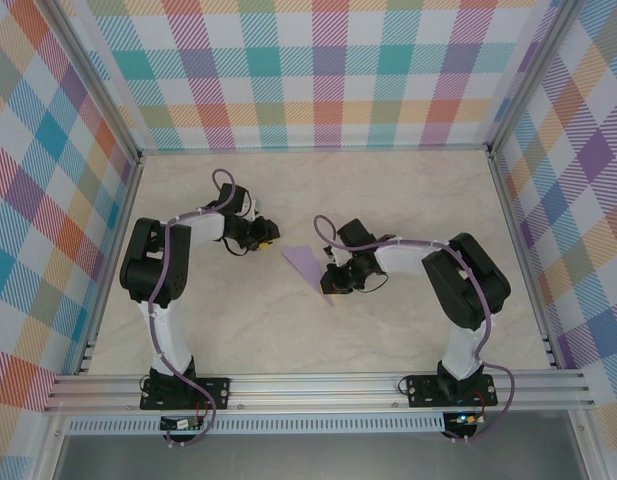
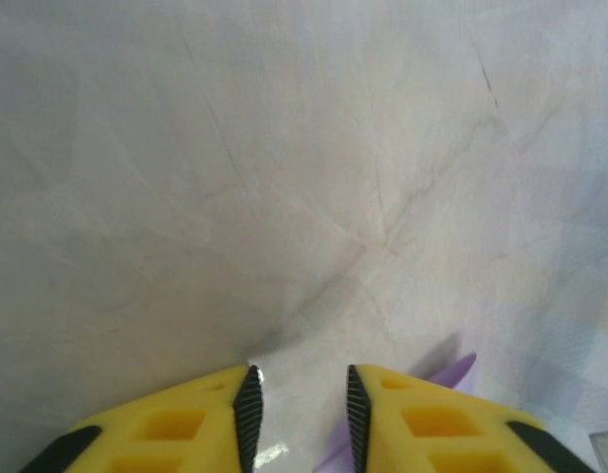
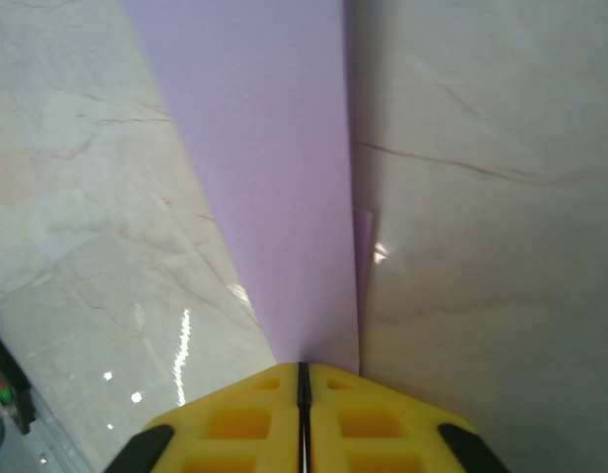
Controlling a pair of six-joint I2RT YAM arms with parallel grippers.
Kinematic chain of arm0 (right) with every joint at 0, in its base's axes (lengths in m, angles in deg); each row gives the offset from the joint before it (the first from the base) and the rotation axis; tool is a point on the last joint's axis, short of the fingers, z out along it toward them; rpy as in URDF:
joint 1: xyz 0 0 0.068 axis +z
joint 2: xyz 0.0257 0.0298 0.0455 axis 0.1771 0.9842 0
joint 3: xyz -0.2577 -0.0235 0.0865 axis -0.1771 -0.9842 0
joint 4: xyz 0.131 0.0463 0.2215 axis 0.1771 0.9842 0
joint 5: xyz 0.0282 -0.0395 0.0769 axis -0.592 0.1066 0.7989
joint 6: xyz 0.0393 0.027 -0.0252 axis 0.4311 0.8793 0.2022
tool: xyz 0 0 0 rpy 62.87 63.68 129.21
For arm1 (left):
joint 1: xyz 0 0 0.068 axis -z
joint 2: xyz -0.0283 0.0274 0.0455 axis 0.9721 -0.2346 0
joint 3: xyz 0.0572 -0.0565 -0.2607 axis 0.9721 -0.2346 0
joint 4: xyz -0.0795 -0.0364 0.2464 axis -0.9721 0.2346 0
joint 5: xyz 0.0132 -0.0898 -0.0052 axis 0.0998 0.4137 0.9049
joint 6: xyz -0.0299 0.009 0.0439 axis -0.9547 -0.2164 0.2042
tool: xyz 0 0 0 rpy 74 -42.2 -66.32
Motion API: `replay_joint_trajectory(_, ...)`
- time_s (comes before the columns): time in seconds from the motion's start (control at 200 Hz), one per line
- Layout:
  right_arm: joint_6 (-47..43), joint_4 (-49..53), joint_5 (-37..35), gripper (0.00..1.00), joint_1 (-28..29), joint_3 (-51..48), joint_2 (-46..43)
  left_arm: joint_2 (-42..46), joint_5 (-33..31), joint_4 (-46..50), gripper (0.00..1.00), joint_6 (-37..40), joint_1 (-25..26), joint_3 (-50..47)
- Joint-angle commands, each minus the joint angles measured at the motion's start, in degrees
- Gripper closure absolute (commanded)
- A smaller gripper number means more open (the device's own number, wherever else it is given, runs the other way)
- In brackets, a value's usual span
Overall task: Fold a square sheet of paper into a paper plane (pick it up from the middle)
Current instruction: Fold the wing for the fifth time at the center of the table, then turn over a paper plane at the center of the table.
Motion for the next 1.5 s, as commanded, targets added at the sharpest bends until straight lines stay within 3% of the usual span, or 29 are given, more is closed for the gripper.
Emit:
replay_joint_trajectory(0.0, 4.1, 3.5, -5.5, 0.82, -0.2, 0.1, -6.4, 5.4, -9.2, 4.0, 0.59, -2.4, -2.8, 1.9)
replay_joint_trajectory(0.07, 7.0, 2.3, -6.7, 0.72, -0.6, 0.8, -11.3, 8.0, -11.7, 10.1, 0.54, -4.7, -1.7, 3.2)
replay_joint_trajectory(0.3, 14.1, 3.3, -21.6, 0.24, -3.2, -2.4, -23.3, 13.7, -20.5, 25.1, 0.35, -7.8, 5.2, 6.9)
replay_joint_trajectory(0.46, 16.0, 6.2, -27.6, 0.01, -6.1, -6.2, -27.9, 13.9, -29.1, 31.3, 0.24, -11.6, 14.4, 9.4)
replay_joint_trajectory(0.635, 17.9, 7.7, -29.4, 0.0, -8.3, -10.0, -29.7, 10.1, -35.7, 33.8, 0.15, -17.9, 24.2, 12.6)
replay_joint_trajectory(0.81, 18.9, 8.1, -30.0, 0.0, -9.4, -12.2, -30.6, 3.8, -36.0, 34.9, 0.17, -21.9, 29.1, 17.0)
replay_joint_trajectory(0.935, 19.1, 8.3, -30.1, 0.0, -9.7, -12.6, -30.4, -0.7, -32.0, 35.0, 0.27, -22.8, 30.3, 20.2)
replay_joint_trajectory(1.065, 19.3, 8.5, -30.2, 0.0, -9.8, -12.5, -30.1, -2.6, -32.4, 37.5, 0.39, -23.9, 31.2, 22.2)
replay_joint_trajectory(1.495, 19.2, 8.5, -28.8, 0.0, -10.0, -10.5, -26.8, 4.9, -33.0, 35.6, 0.77, -28.0, 31.7, 13.7)
